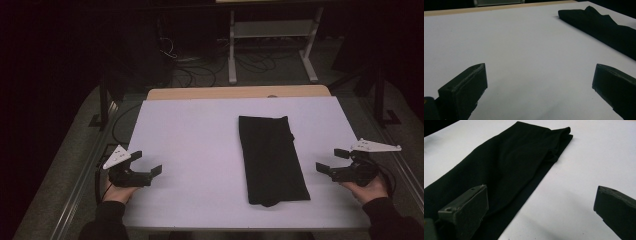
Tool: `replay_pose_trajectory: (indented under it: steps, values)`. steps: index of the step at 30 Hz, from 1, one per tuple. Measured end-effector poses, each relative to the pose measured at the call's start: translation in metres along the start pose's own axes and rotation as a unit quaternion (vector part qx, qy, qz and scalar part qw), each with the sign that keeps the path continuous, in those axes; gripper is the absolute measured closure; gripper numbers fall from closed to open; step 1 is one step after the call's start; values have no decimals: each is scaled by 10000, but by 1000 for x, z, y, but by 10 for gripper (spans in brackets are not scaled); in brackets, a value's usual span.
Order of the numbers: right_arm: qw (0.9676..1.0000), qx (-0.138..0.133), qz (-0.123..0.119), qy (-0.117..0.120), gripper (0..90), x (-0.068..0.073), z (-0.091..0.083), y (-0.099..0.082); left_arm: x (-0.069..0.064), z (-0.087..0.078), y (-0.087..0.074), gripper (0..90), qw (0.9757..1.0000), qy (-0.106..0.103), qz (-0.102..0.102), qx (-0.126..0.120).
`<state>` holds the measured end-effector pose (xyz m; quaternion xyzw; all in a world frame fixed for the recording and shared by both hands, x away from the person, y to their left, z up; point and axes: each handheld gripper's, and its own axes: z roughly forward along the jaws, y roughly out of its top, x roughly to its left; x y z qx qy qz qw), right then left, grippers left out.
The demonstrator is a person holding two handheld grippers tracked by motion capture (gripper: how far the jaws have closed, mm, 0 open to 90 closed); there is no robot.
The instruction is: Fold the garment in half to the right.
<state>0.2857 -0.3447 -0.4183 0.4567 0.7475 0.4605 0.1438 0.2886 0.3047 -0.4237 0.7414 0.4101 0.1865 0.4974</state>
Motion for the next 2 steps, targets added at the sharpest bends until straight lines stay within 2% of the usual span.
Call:
replay_pose_trajectory:
  steps: [2]
  values:
    - [10000,0,2,1,0,0,0,0,1,0,-1,0,10000,20,-30,-9]
